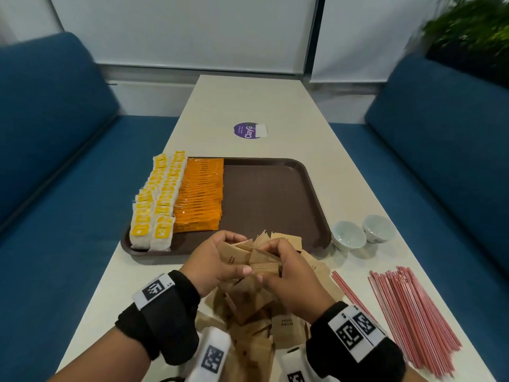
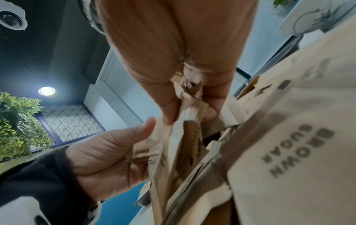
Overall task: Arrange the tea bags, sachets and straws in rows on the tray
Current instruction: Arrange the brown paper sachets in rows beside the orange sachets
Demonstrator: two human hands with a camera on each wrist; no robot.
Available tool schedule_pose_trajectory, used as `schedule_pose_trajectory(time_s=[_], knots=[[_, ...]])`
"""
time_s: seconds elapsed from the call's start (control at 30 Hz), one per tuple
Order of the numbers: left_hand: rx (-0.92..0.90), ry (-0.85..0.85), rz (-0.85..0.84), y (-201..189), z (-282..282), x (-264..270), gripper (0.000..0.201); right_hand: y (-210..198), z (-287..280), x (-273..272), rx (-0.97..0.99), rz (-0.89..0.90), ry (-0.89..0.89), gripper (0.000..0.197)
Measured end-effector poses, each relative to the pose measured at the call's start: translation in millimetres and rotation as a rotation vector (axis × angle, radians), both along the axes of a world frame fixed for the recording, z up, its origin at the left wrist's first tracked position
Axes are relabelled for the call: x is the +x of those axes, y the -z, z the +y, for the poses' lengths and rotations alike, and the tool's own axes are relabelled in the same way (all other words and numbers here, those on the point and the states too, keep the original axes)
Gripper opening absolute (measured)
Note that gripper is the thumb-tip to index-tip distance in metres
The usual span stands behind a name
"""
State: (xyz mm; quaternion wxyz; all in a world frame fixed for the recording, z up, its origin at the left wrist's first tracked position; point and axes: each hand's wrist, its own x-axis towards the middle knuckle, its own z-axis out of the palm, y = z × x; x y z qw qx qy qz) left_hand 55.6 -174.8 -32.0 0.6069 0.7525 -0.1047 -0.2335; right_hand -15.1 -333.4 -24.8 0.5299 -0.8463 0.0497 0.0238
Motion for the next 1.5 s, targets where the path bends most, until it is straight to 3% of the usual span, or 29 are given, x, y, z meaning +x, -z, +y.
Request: schedule_pose_trajectory(time_s=[0.27, 0.53, 0.63, 0.83, 0.87, 0.93, 1.07, 1.27, 1.43, 1.5], knots=[[-0.155, -0.15, 0.061, 3.6, 2.8, 6.5, 0.027, -4.0, -1.2, 8.7, 0.073, -0.028, 0.025, 0.036], [-0.436, -0.23, 0.3, -7.4, 2.9, 9.5, 0.025, -29.7, -19.2, 18.8, 0.211, -0.156, 0.162, 0.04], [-0.478, -0.237, 0.385, -12.9, -4.7, 7.5, 0.021, -29.2, -7.8, 26.0, 0.173, -0.145, 0.155, 0.041], [-0.601, -0.194, 0.473, -21.9, -7.5, 1.1, 0.074, -21.9, 12.5, 34.9, 0.082, -0.133, 0.237, 0.037], [-0.586, -0.184, 0.449, -20.3, -8.6, -0.9, 0.078, -21.0, 15.6, 34.7, 0.082, -0.121, 0.233, 0.035], [-0.529, -0.216, 0.373, -14.1, -12.1, -3.2, 0.066, -18.9, 25.7, 32.8, 0.083, -0.085, 0.159, 0.031], [-0.562, -0.252, 0.329, -5.5, -8.1, -1.2, 0.049, -22.9, 31.7, 29.8, -0.102, -0.097, -0.002, 0.03], [-0.531, -0.26, 0.319, -1.5, 16.2, 6.1, 0.038, -59.8, -14.6, 56.3, -0.191, -0.017, 0.116, 0.014], [-0.527, -0.279, 0.337, -1.0, 29.5, 7.0, 0.037, -61.4, -44.8, 88.2, -0.734, 0.32, -0.054, 0.019], [-0.53, -0.28, 0.332, -0.5, 31.3, 7.7, 0.037, -51.8, -43.6, 92.9, -0.805, 0.466, -0.068, 0.036]])
